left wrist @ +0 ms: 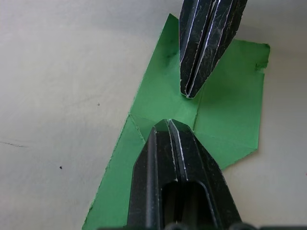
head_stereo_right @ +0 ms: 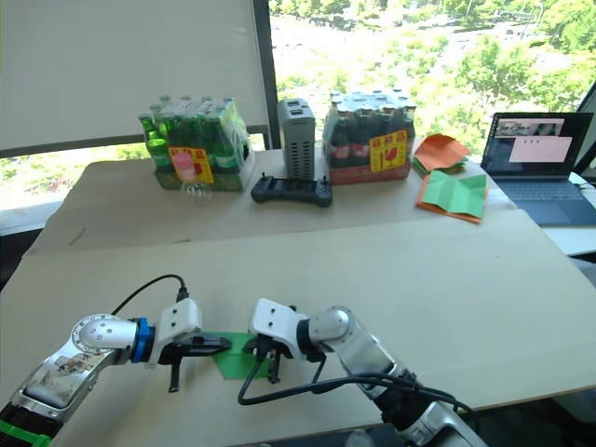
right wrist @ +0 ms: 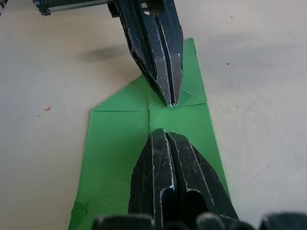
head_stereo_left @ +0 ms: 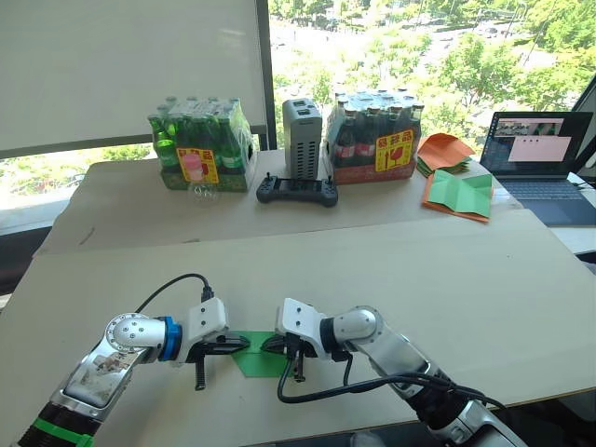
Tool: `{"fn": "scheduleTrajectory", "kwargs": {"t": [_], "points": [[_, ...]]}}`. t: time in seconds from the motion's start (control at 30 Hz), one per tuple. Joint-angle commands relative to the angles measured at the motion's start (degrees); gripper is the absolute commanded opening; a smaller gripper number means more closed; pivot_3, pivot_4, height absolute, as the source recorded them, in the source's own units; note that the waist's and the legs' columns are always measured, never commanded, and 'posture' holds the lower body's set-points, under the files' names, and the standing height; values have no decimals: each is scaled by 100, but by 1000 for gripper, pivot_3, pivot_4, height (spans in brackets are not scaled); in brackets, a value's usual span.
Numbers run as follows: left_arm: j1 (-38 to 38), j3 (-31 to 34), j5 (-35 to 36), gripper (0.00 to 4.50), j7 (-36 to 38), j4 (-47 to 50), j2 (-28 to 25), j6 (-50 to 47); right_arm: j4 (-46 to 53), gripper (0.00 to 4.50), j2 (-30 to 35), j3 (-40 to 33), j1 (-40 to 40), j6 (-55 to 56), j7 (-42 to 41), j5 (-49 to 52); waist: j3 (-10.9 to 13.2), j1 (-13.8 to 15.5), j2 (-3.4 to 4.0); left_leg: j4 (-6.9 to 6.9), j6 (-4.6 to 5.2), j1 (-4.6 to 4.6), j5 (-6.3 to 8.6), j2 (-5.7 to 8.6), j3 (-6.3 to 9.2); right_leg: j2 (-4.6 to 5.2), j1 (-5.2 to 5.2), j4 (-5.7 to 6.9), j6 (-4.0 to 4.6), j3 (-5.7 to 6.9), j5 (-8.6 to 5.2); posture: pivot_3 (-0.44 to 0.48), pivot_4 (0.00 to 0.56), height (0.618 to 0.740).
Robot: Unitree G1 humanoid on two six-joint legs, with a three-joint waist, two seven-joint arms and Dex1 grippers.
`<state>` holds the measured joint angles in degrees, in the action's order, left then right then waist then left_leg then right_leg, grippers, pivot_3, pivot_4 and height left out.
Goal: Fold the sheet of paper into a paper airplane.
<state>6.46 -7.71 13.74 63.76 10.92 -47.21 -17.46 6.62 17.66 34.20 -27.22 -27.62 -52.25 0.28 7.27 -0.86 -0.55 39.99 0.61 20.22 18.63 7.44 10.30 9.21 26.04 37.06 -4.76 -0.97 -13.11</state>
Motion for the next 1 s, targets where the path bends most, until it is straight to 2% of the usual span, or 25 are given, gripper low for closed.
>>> {"fn": "scheduleTrajectory", "kwargs": {"t": [0.03,0.57,0.73,1.0], "points": [[-138,-234,-208,0,-5,-194,0,-62,-88,31,133,203,15,-341,-34,-192,-14,2,6,0,0,-1,0,0,0,0,-1,0,0,0,0,0,150,719],[-78,-279,-231,0,36,-303,-35,45,186,31,735,299,314,-722,40,-339,-98,32,27,-7,3,-17,2,2,0,2,-19,-7,0,0,0,0,150,719],[-62,-290,-249,0,53,-329,-66,89,477,31,981,182,521,-855,11,-268,-97,68,30,-31,17,-97,15,-6,0,-2,-103,-40,-3,4,-2,0,150,719],[-47,-273,-251,0,88,-376,-92,151,847,31,1358,16,831,-1062,-36,-184,-98,138,29,-26,22,-101,22,-6,-5,-3,-110,-47,-5,4,-4,0,150,719]]}}
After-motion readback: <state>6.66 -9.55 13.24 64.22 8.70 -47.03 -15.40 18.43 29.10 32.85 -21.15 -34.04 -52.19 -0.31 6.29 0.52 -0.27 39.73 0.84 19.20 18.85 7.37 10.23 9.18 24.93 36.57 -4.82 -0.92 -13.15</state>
